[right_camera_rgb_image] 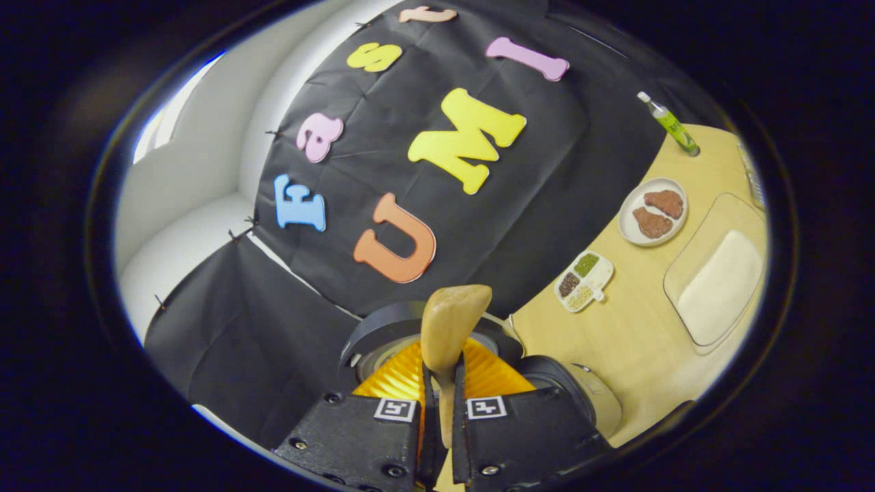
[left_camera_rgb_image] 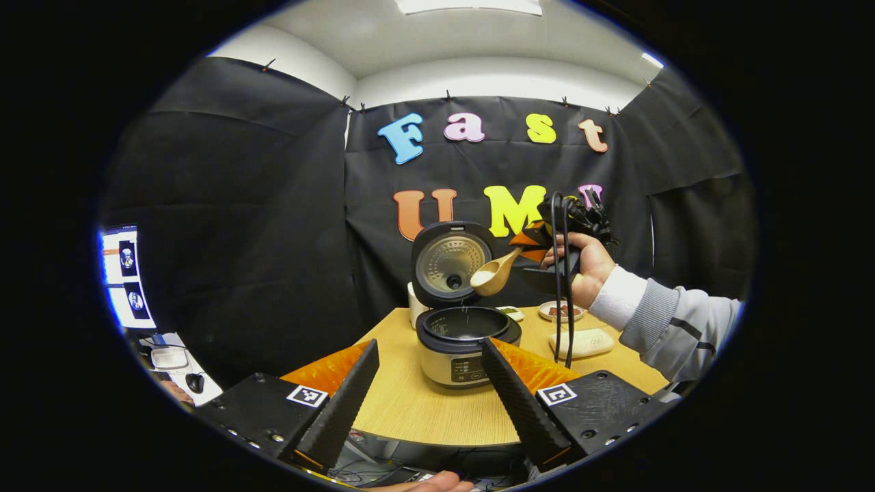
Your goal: Close the left gripper, press the button to open the rice cooker; take a wooden spoon from the chopstick holder with the right hand, scoop a spoonful of rice and pour it into the rice cooker, then put the wooden spoon back into the chopstick holder.
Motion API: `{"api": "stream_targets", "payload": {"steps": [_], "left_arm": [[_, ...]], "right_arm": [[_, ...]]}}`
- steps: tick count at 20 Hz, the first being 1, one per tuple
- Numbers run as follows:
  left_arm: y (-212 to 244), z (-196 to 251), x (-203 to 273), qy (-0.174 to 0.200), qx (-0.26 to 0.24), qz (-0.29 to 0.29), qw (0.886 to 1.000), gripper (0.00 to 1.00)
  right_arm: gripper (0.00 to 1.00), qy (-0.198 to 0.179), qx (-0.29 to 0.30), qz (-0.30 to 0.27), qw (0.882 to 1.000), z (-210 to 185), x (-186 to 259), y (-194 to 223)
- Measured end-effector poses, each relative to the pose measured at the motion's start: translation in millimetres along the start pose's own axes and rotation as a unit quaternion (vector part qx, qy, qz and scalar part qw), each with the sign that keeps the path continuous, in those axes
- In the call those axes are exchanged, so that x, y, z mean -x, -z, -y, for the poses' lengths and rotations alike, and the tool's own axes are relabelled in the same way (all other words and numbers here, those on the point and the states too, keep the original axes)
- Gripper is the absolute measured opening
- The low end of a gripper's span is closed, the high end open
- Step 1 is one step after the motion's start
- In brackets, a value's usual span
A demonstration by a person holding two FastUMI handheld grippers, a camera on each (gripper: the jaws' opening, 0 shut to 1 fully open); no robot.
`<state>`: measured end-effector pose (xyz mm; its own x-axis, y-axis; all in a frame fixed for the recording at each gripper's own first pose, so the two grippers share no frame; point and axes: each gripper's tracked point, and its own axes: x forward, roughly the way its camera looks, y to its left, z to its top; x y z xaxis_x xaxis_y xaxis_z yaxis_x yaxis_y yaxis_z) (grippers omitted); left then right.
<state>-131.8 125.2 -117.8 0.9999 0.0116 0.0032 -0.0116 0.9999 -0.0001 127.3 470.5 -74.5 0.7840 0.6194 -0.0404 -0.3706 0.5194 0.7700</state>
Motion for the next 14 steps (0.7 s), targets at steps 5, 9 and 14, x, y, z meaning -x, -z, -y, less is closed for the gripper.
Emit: {"api": "stream_targets", "payload": {"steps": [5,9,14], "left_arm": [[9,-6,3,-0.004,0.005,-0.009,1.0,0.96],[13,-10,4,-0.008,0.003,-0.014,1.0,0.96],[16,-8,2,-0.002,0.005,-0.017,1.0,0.96]], "right_arm": [[0.14,0.015,0.05,0.007,0.999,-9,-3,8],[0.14,0.025,0.096,0.01,0.995,-10,-6,9],[0.14,0.038,0.16,0.003,0.986,-4,-14,21]]}}
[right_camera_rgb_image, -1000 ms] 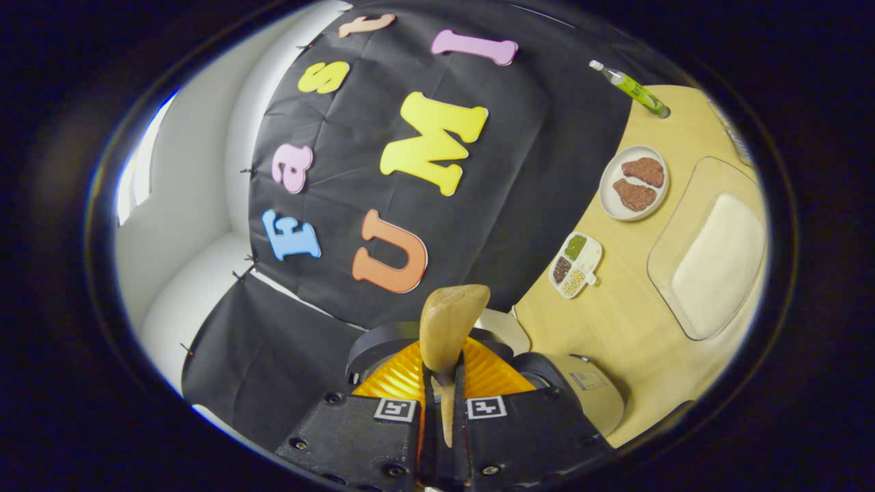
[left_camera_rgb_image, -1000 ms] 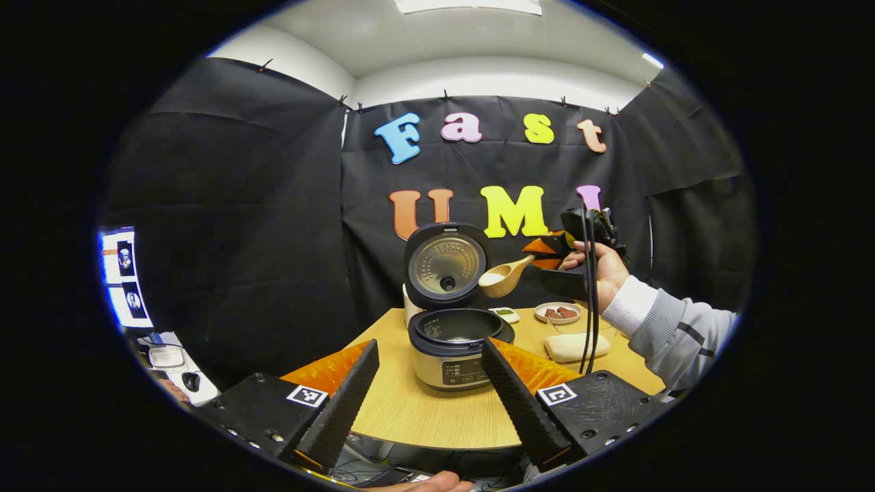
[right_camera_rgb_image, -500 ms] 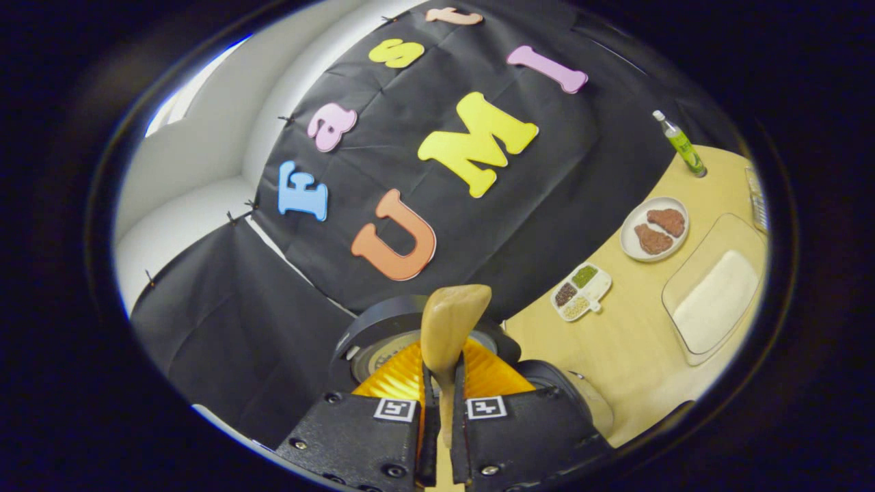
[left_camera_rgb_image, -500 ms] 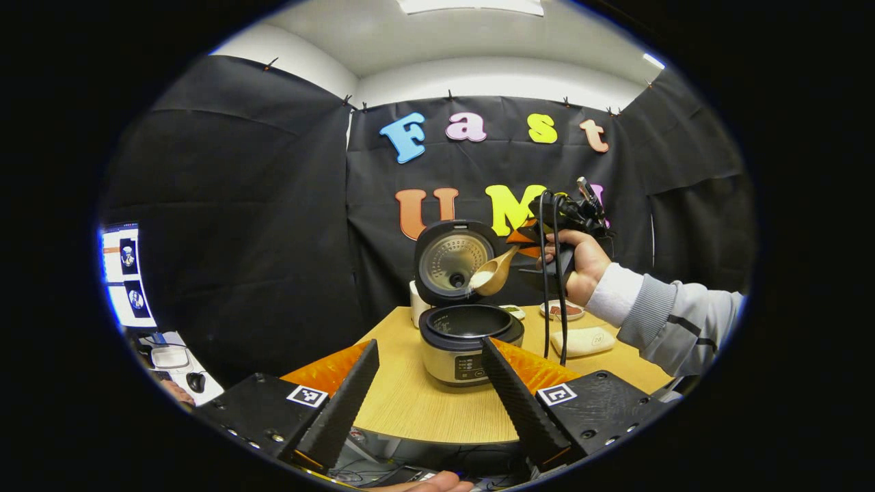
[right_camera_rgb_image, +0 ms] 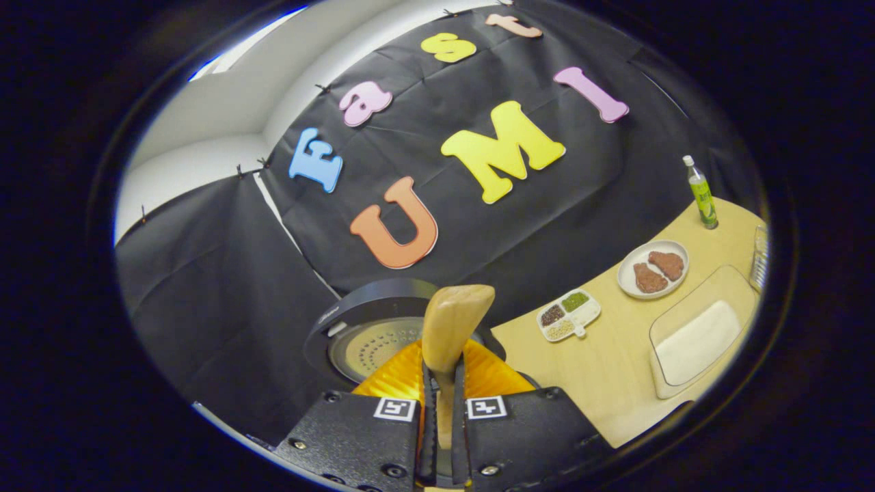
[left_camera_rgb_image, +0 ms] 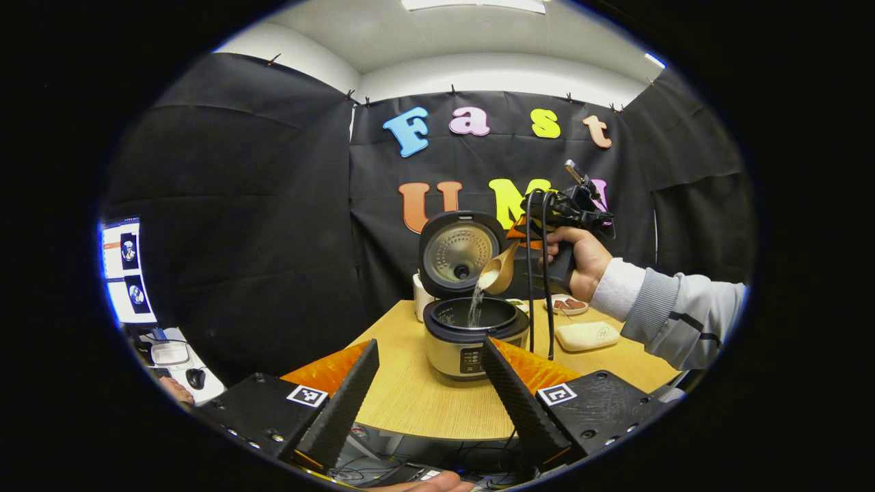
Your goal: Close the left gripper, press the button to open the rice cooker; take a wooden spoon from the chopstick holder with the right hand, scoop a spoonful of rice and pour it into the rice cooker, then put the wooden spoon back into the chopstick holder.
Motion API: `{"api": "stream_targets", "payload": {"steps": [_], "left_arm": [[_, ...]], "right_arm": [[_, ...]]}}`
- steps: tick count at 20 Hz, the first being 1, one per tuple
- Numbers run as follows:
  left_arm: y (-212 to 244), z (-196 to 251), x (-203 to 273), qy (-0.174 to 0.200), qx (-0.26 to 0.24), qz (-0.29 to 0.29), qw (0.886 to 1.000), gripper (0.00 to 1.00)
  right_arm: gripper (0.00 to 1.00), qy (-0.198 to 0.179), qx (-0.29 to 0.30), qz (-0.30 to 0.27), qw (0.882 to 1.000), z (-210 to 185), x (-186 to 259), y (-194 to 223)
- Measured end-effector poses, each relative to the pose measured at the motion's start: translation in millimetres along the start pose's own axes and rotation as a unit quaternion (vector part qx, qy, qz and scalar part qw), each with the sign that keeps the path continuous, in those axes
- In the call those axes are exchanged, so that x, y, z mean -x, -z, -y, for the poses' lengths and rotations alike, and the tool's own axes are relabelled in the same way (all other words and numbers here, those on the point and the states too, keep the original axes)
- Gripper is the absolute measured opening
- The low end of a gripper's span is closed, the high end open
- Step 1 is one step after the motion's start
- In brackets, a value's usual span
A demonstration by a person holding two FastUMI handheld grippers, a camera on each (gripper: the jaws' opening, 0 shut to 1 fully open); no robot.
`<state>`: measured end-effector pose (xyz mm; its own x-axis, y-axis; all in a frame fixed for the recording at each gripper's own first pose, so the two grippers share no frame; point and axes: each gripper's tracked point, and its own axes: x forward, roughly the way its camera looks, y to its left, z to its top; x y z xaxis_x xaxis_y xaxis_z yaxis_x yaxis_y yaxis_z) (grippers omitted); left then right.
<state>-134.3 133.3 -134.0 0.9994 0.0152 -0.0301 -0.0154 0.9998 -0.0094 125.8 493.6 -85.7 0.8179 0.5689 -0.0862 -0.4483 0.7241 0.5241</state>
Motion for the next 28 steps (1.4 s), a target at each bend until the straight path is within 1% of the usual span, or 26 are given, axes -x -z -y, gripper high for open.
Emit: {"api": "stream_targets", "payload": {"steps": [3,5,9,12,16,19,21,24,28], "left_arm": [[1,-1,-1,0.001,-0.006,-0.003,1.0,0.96],[2,-1,-1,-0.003,-0.011,-0.003,1.0,0.96],[5,-2,-2,-0.005,-0.013,-0.009,1.0,0.96],[8,-5,-5,-0.01,-0.008,-0.01,1.0,0.96],[10,-4,-6,-0.013,-0.013,-0.011,1.0,0.96],[9,-1,-5,-0.013,-0.017,-0.009,1.0,0.96],[7,1,-4,-0.01,-0.021,-0.008,1.0,0.96],[10,4,-6,-0.01,-0.032,-0.01,0.999,0.96],[9,10,-8,-0.01,-0.035,-0.011,0.999,0.96]], "right_arm": [[0.14,0.01,0.042,-0.011,0.999,0,-1,12],[0.14,0.011,0.082,-0.012,0.996,-4,-1,15],[0.14,0.01,0.161,0.001,0.987,-15,1,18],[0.14,0.002,0.213,0.01,0.977,-22,-1,22],[0.14,0.003,0.298,0.027,0.954,-22,1,20],[0.14,0.004,0.362,0.04,0.931,-21,4,18],[0.15,0.006,0.391,0.053,0.919,-16,9,12],[0.15,-0.009,0.414,0.07,0.908,-19,15,6],[0.14,-0.045,0.437,0.088,0.894,-26,25,-6]]}}
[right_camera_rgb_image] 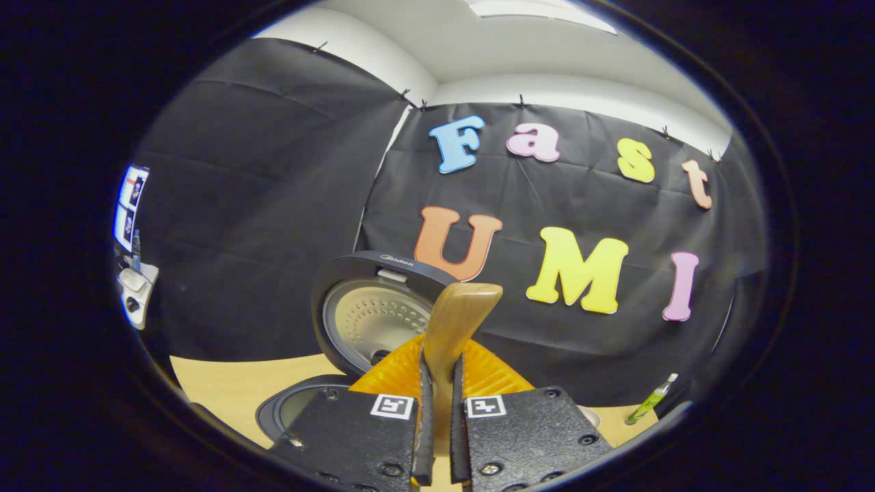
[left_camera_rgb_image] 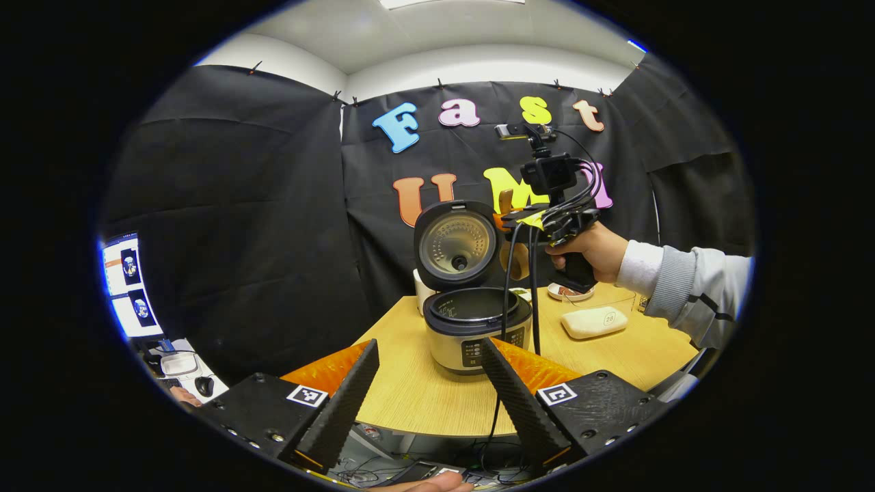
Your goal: Close the left gripper, press the button to open the rice cooker; take a wooden spoon from the chopstick holder with the right hand, scoop a spoonful of rice and pour it into the rice cooker, then put the wooden spoon back into the chopstick holder.
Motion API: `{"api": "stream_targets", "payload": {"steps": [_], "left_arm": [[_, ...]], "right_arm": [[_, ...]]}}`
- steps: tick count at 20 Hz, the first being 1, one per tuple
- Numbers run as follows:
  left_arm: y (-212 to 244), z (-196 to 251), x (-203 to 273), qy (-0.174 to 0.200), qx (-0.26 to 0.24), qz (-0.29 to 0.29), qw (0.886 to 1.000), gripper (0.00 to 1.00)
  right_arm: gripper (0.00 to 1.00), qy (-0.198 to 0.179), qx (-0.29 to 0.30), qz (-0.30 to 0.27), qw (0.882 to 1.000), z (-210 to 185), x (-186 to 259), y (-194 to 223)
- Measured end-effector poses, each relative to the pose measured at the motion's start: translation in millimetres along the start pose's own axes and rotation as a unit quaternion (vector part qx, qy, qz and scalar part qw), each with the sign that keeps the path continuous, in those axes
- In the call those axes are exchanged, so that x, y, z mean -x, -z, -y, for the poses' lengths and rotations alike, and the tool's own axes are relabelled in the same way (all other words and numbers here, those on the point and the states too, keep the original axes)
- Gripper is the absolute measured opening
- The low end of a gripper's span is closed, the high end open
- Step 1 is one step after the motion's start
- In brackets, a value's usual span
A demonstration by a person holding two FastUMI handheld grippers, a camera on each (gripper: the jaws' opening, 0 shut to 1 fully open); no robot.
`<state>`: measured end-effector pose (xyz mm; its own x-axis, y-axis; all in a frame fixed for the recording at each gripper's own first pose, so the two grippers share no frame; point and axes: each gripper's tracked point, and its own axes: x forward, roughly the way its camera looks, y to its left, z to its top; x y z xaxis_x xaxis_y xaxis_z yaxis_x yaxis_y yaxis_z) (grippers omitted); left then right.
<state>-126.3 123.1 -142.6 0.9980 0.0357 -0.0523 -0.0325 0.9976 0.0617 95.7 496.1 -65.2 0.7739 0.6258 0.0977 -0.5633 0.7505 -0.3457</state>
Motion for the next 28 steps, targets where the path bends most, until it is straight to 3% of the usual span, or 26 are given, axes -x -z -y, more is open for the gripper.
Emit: {"api": "stream_targets", "payload": {"steps": [4,7,18,28], "left_arm": [[-3,6,-2,0.002,0.009,0.003,1.0,0.96],[-4,13,-8,0.001,0.011,0.002,1.0,0.96],[-16,58,-16,0.023,0.007,0.007,1.0,0.96],[-33,91,-11,0.039,0.006,0.028,0.999,0.96]], "right_arm": [[0.15,0.011,0.022,0.006,1.0,25,14,1],[0.15,0.03,0.003,0.004,1.0,57,24,4],[0.16,0.12,-0.064,-0.03,0.99,224,81,47],[0.17,0.204,-0.076,-0.048,0.975,365,149,100]]}}
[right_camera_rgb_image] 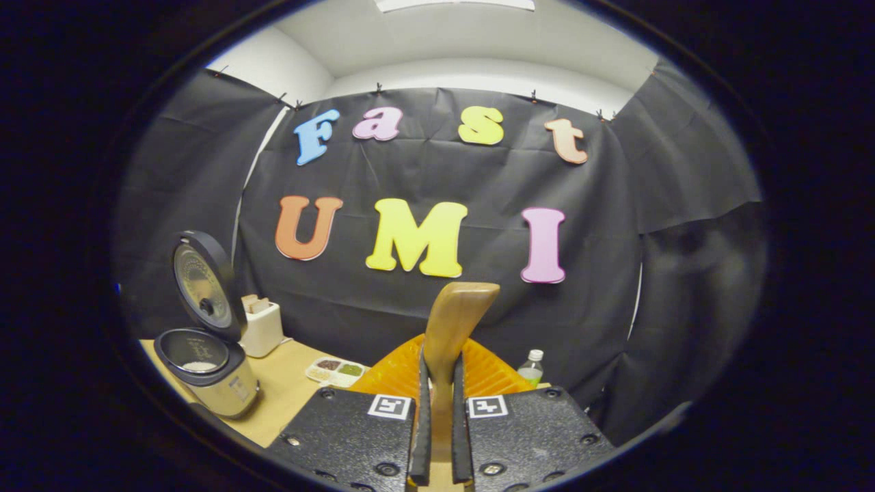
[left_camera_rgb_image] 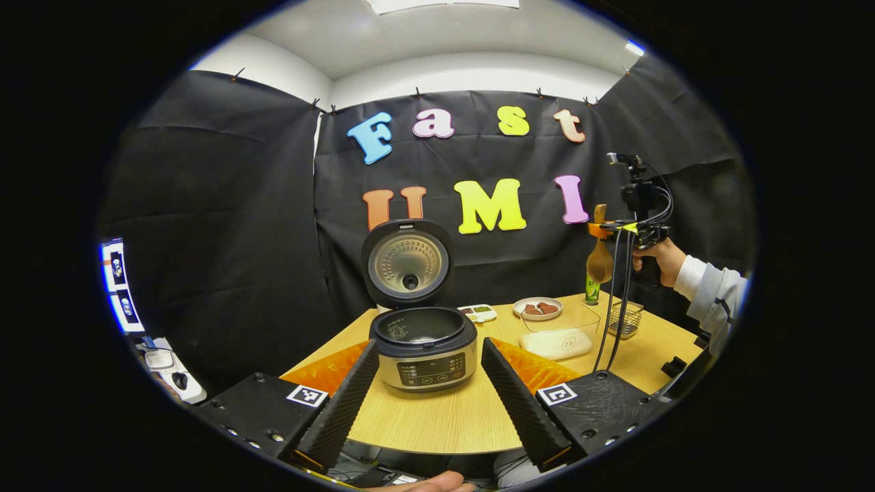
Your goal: Close the left gripper, press the button to open the rice cooker; take a wooden spoon from the chopstick holder with the right hand, scoop a spoonful of rice and pour it into the rice cooker, then put the wooden spoon back into the chopstick holder.
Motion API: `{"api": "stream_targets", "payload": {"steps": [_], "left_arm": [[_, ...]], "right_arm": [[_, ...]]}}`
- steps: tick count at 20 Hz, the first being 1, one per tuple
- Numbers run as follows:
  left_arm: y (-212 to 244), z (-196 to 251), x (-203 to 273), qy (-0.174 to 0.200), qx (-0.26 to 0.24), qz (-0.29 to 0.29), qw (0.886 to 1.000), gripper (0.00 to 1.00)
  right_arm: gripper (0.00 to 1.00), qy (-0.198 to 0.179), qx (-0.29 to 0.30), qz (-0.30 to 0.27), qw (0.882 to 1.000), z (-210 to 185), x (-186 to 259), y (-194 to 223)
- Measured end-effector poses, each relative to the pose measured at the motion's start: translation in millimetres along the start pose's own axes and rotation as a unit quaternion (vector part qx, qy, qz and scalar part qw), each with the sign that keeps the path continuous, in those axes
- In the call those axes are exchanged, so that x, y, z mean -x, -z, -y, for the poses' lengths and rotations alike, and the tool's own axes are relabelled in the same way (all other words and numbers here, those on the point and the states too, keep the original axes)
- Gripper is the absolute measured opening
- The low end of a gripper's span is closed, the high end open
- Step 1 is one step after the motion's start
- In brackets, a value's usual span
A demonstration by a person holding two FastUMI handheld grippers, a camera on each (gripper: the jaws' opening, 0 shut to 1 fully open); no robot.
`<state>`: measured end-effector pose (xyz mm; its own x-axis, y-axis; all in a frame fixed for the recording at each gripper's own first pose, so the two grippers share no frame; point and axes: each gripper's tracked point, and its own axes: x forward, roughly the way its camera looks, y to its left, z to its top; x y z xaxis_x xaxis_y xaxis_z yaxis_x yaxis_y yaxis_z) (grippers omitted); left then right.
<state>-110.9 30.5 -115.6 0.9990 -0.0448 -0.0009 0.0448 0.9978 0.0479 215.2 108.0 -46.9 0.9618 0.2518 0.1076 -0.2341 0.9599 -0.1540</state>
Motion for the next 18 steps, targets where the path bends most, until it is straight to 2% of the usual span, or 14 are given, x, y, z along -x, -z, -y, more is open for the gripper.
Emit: {"api": "stream_targets", "payload": {"steps": [11,18], "left_arm": [[-3,-2,-1,-0.009,0.021,0.007,1.0,0.96],[9,2,-8,-0.006,0.021,-0.008,1.0,0.96]], "right_arm": [[0.18,0.064,-0.015,-0.076,0.995,106,-7,111],[0.19,0.065,-0.078,-0.121,0.987,114,-5,159]]}}
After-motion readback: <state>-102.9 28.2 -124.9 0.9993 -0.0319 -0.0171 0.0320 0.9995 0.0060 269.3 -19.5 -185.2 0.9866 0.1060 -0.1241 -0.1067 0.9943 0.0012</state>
